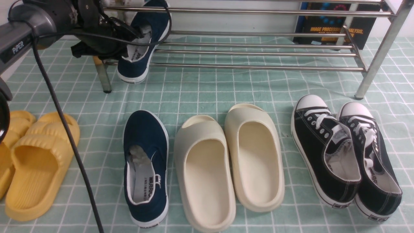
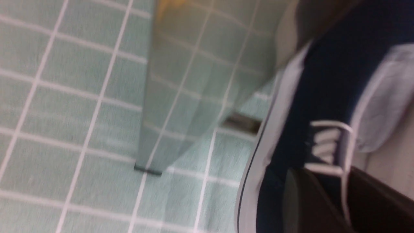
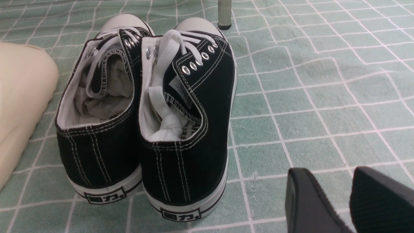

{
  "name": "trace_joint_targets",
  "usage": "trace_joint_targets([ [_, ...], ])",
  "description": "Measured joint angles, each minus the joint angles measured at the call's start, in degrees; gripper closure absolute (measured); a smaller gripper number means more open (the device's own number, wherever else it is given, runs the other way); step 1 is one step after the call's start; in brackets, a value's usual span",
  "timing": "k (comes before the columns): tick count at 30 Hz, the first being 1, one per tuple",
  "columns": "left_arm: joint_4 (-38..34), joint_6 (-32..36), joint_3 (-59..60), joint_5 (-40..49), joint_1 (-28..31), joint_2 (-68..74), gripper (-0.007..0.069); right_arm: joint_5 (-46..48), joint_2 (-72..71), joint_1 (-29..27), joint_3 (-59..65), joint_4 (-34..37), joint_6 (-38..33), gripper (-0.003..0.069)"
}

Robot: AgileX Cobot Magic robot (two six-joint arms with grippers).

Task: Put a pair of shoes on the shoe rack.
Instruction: Use the left arm to put a shoe into the shoe rack

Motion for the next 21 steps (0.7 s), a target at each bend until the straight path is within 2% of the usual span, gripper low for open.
trace_joint_targets([
  [4, -0.5, 0.0, -0.1, 0.1, -0.1, -1.8, 0.0335, 0.0, 0.0, 0.0, 0.0, 0.0, 0.0, 0.0412],
  [9, -0.6, 1.2, -0.1, 3.8, -0.1, -6.3, 0.0311, 0.0, 0.0, 0.0, 0.0, 0.0, 0.0, 0.0412],
  [13, -0.3, 4.1, -0.2, 10.5, -0.1, -9.3, 0.0361, 0.0, 0.0, 0.0, 0.0, 0.0, 0.0, 0.0412],
  [16, -0.5, 7.6, 1.4, 16.9, -0.1, -10.1, 0.0452, 0.0, 0.0, 0.0, 0.0, 0.0, 0.0, 0.0412],
  [18, -0.8, 8.4, 5.2, 17.6, -0.2, -10.1, 0.0515, 0.0, 0.0, 0.0, 0.0, 0.0, 0.0, 0.0412],
  [21, -1.2, 8.8, 11.1, 12.4, -0.8, -8.9, 0.0592, 0.0, 0.0, 0.0, 0.0, 0.0, 0.0, 0.0412],
])
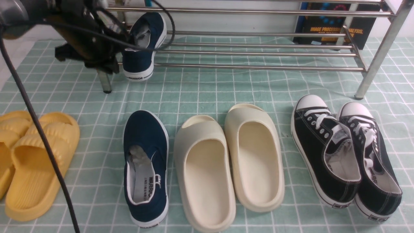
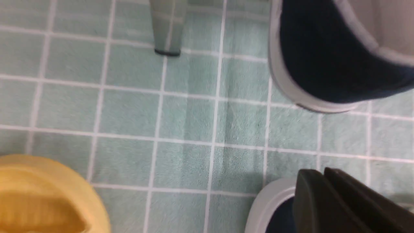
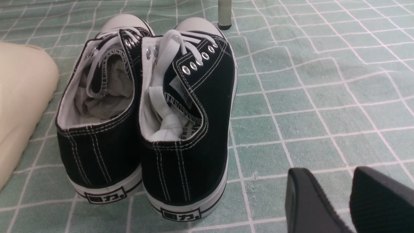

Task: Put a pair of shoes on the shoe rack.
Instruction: Use the left arm to put a shoe into the shoe rack

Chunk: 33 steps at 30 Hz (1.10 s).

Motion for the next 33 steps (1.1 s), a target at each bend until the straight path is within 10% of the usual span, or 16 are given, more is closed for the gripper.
trace_joint_targets([
  [5, -2.3, 0.1, 2.2, -11.2, -0.8, 3.9, 0.0638, 0.0, 0.0, 0.0, 0.0, 0.0, 0.0, 0.0412],
  [20, -2.8, 0.1, -5.8, -7.5, -1.1, 7.8, 0.0634, 0.0, 0.0, 0.0, 0.0, 0.0, 0.0, 0.0412],
  [33, -1.6, 0.1, -6.5, 1.8, -1.0, 0.6, 0.0256, 0.0, 0.0, 0.0, 0.0, 0.0, 0.0, 0.0412],
])
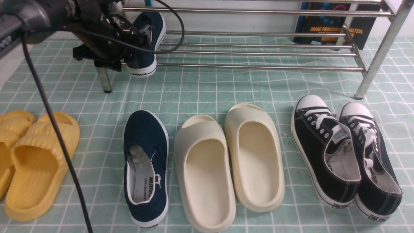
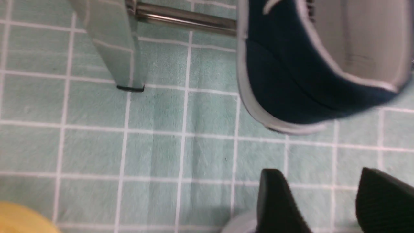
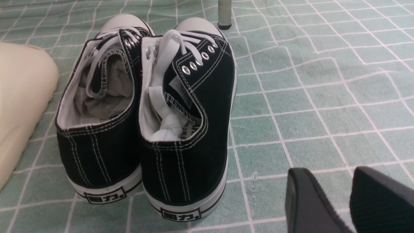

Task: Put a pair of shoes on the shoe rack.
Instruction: Use the left arm to put a shoe into the shoe rack, then use the left arm to grab the shoe closest to it

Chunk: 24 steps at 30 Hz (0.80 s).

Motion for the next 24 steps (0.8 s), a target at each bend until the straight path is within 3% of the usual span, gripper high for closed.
trace_joint_targets([
  [4, 0.0, 0.1, -0.1, 7.4, 0.0, -8.0, 0.0218, 0.0, 0.0, 0.0, 0.0, 0.0, 0.0, 0.0412],
  [10, -0.2, 0.9, 0.3, 20.7, -0.4, -17.7, 0.0235, 0.0, 0.0, 0.0, 0.0, 0.0, 0.0, 0.0412],
  [15, 1.6, -1.2, 10.4, 21.4, -4.3, -26.0, 0.0273, 0.0, 0.0, 0.0, 0.0, 0.0, 0.0, 0.0412],
  [19, 5.1, -7.2, 27.1, 21.3, -11.9, -34.6, 0.0302, 0.0, 0.0, 0.0, 0.0, 0.0, 0.0, 0.0412],
  [24, 7.1, -16.4, 45.3, 11.8, -17.8, -39.0, 0.0323, 0.0, 0.0, 0.0, 0.0, 0.0, 0.0, 0.0412],
])
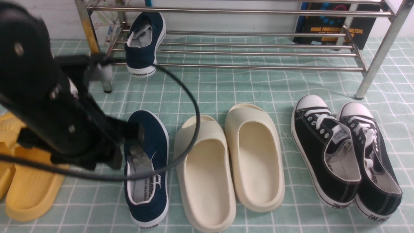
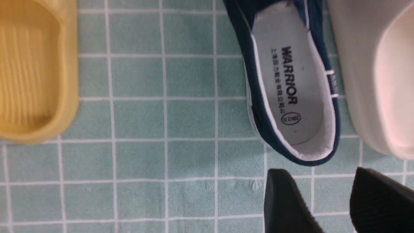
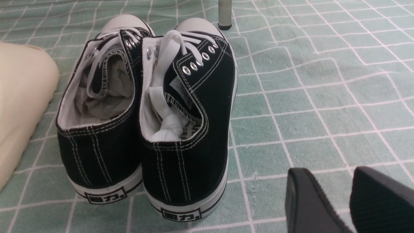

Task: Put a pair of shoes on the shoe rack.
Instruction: Use the left arm to grab the shoe closest to it

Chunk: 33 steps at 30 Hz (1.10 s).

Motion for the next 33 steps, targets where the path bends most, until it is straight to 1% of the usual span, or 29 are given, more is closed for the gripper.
trace_joint_targets([
  [4, 0.5, -5.7, 8.2, -9.2, -0.2, 1.0, 0.0328, 0.0, 0.0, 0.0, 0.0, 0.0, 0.0, 0.0412],
  [5, 0.7, -6.4, 9.4, -11.1, -0.2, 1.7, 0.0328, 0.0, 0.0, 0.0, 0.0, 0.0, 0.0, 0.0412],
  [6, 0.7, -6.6, 9.4, -11.1, -0.2, 1.7, 0.0328, 0.0, 0.0, 0.1, 0.0, 0.0, 0.0, 0.0412],
  [7, 0.8, -7.4, 10.3, -13.8, -0.2, 3.1, 0.0330, 0.0, 0.0, 0.1, 0.0, 0.0, 0.0, 0.0412],
  [12, 0.8, -8.1, 10.5, -20.5, -0.2, 8.2, 0.0334, 0.0, 0.0, 0.1, 0.0, 0.0, 0.0, 0.0412],
  [18, 1.0, -8.5, 10.5, -24.1, -0.2, 13.7, 0.0337, 0.0, 0.0, 0.1, 0.0, 0.0, 0.0, 0.0412],
  [20, 1.1, -9.2, 10.5, -25.2, -0.2, 15.5, 0.0372, 0.0, 0.0, 0.1, 0.0, 0.0, 0.0, 0.0412],
  [23, 1.8, -9.4, 10.5, -25.2, -0.2, 15.9, 0.0461, 0.0, 0.0, 0.1, 0.0, 0.0, 0.0, 0.0412],
  [26, 2.6, -9.4, 9.7, -23.9, -0.2, 15.7, 0.0576, 0.0, 0.0, 0.1, 0.0, 0.0, 0.0, 0.0412],
  [27, 2.7, -9.4, 9.6, -23.7, -0.2, 15.7, 0.0576, 0.0, 0.0, 0.1, 0.0, 0.0, 0.0, 0.0412],
  [29, 2.9, -9.4, 8.1, -21.8, -0.2, 14.7, 0.0628, 0.0, 0.0, 0.1, 0.0, 0.0, 0.0, 0.0412],
  [33, 3.1, -7.0, 0.3, -16.3, -0.2, 12.2, 0.0628, 0.0, 0.0, 0.1, 0.0, 0.0, 0.0, 0.0412],
])
